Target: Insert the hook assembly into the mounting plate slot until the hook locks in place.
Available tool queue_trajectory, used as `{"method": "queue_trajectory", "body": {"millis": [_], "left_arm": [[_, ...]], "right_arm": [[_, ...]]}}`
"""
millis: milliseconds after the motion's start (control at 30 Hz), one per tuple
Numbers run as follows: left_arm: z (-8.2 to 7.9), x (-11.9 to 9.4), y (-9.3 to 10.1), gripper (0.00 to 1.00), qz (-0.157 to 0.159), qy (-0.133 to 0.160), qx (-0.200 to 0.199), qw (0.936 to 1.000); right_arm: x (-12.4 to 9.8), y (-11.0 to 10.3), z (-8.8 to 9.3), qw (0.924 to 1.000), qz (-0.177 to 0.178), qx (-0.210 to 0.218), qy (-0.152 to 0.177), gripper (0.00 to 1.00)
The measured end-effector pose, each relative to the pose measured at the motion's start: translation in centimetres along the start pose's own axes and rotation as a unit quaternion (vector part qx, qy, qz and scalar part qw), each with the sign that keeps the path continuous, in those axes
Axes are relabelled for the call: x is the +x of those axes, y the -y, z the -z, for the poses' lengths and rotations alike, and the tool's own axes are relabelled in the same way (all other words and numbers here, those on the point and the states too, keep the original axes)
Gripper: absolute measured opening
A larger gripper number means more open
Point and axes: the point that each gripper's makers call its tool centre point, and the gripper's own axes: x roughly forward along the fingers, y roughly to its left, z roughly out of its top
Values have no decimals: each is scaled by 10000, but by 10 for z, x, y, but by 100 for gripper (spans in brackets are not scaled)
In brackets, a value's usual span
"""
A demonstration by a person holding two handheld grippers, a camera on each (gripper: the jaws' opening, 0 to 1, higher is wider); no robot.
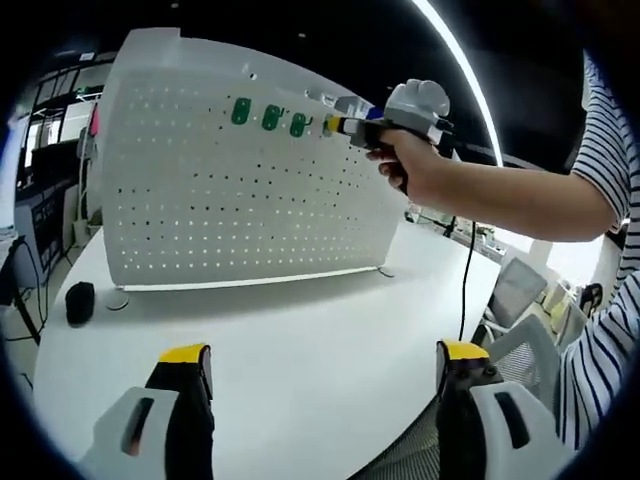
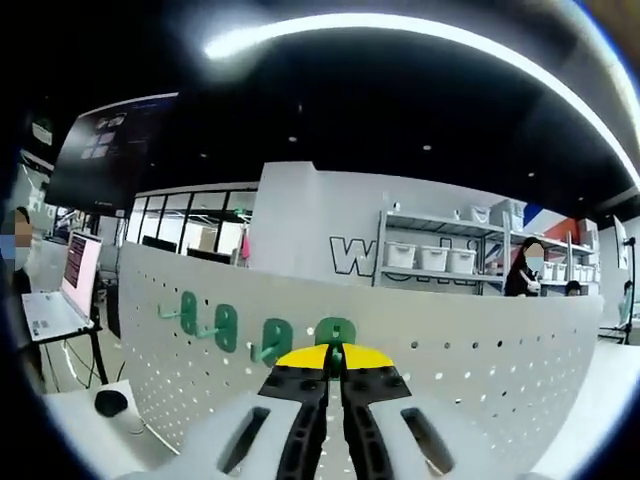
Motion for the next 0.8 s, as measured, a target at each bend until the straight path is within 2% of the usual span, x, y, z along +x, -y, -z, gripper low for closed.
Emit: {"method": "queue_trajectory", "body": {"millis": [100,200,800], "left_arm": [[0,-1,-1,94,-34,56,-70,10000],[1,-1,-1,93,-32,45,-112,9999],[-1,-4,-14,93,-203,8,-61,9998]], "right_arm": [[2,1,3,9998,-4,209,-46,0],[5,0,5,9999,-5,99,-57,0],[12,2,12,9998,96,150,-94,0]]}}
